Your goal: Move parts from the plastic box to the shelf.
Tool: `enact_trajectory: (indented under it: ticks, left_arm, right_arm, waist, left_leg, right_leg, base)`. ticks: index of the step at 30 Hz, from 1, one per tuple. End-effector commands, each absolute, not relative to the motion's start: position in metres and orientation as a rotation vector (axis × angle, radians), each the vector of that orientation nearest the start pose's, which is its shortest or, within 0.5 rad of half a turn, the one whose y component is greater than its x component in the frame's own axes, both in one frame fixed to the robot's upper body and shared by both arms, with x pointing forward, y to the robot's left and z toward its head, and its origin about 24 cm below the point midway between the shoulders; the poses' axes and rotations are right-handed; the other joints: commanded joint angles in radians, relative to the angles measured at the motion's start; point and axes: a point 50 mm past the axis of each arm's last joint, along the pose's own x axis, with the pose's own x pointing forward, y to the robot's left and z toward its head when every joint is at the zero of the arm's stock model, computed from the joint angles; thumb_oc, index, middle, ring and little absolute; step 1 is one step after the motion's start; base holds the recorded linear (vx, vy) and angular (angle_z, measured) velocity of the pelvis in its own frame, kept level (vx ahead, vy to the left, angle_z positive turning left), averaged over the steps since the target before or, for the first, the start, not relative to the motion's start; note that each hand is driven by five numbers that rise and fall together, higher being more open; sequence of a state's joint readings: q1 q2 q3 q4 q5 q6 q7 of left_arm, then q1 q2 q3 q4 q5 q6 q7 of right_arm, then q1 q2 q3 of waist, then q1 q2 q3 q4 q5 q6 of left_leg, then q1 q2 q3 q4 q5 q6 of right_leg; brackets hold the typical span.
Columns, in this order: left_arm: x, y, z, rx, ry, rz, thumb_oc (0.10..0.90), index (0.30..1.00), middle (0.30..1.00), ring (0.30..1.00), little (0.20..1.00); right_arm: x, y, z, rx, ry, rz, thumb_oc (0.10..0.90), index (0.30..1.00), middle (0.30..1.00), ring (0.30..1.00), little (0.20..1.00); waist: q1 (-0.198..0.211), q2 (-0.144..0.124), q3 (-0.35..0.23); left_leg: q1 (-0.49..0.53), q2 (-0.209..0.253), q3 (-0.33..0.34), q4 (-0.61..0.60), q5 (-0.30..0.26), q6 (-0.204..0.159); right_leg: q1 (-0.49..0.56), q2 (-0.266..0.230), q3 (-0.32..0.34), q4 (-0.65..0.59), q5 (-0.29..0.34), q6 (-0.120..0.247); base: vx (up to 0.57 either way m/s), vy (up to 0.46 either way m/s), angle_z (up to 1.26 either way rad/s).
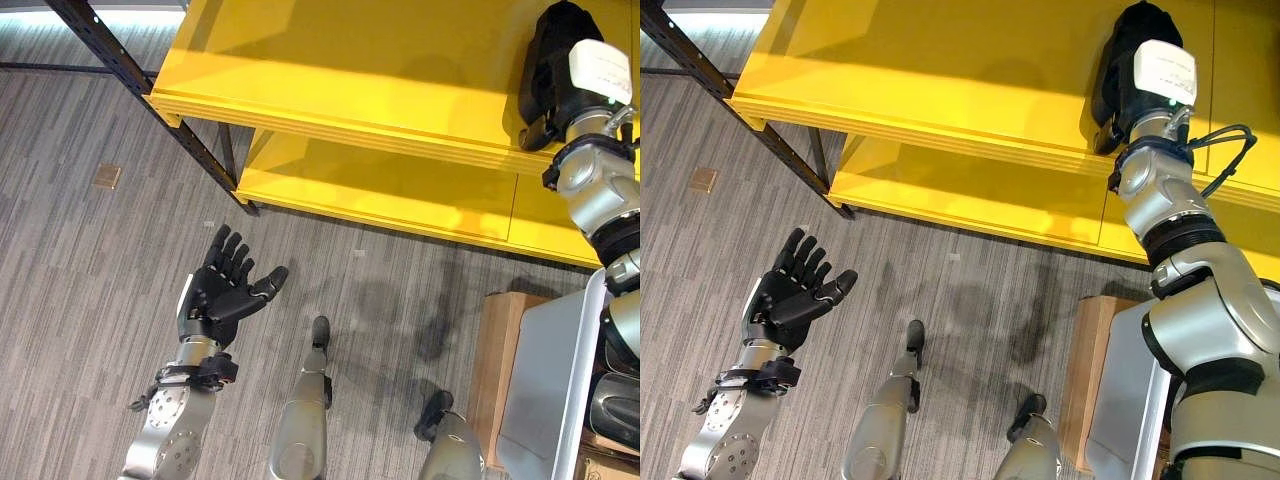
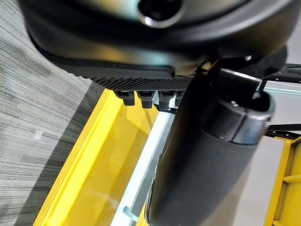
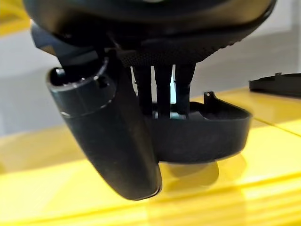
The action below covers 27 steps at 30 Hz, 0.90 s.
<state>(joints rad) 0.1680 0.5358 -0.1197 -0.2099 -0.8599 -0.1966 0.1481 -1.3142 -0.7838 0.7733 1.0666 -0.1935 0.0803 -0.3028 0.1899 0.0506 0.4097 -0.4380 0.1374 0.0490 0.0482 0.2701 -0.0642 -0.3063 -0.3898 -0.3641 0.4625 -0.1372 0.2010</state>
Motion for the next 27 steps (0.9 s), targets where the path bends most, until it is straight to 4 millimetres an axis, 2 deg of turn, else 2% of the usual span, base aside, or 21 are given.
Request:
enact_trajectory:
  ticks: [1, 15, 27]
  left_arm:
    - [0.224, 0.222, 0.126, -0.370, -0.355, -0.030, 0.900, 1.000, 1.000, 1.000, 1.000]
    - [0.224, 0.225, 0.127, -0.368, -0.352, -0.040, 0.900, 1.000, 1.000, 1.000, 1.000]
    - [0.222, 0.232, 0.126, -0.340, -0.342, -0.032, 0.900, 1.000, 1.000, 1.000, 1.000]
  right_arm:
    - [0.392, -0.246, 0.363, -1.358, -0.455, -0.576, 0.900, 1.000, 1.000, 1.000, 1.000]
    - [0.384, -0.236, 0.380, -1.486, -0.530, -0.528, 0.900, 1.000, 1.000, 1.000, 1.000]
    - [0.369, -0.256, 0.400, -1.587, -0.523, -0.594, 0.900, 1.000, 1.000, 1.000, 1.000]
  waist:
    - [0.005, -0.076, -0.015]
    - [-0.013, -0.094, -0.024]
    - [-0.028, -0.112, -0.049]
  left_leg:
    - [0.071, 0.036, -0.024, 0.163, -0.248, -0.057]
    - [0.091, 0.046, -0.015, 0.163, -0.255, -0.061]
    - [0.123, 0.058, -0.006, 0.141, -0.250, -0.067]
  right_leg:
    - [0.013, 0.059, 0.013, -0.169, 0.149, -0.038]
    - [0.023, 0.065, 0.023, -0.181, 0.156, -0.035]
    - [0.045, 0.076, 0.024, -0.204, 0.162, -0.033]
  base:
    - [0.00, 0.000, 0.00]
    - [0.00, 0.000, 0.00]
    - [0.00, -0.005, -0.02]
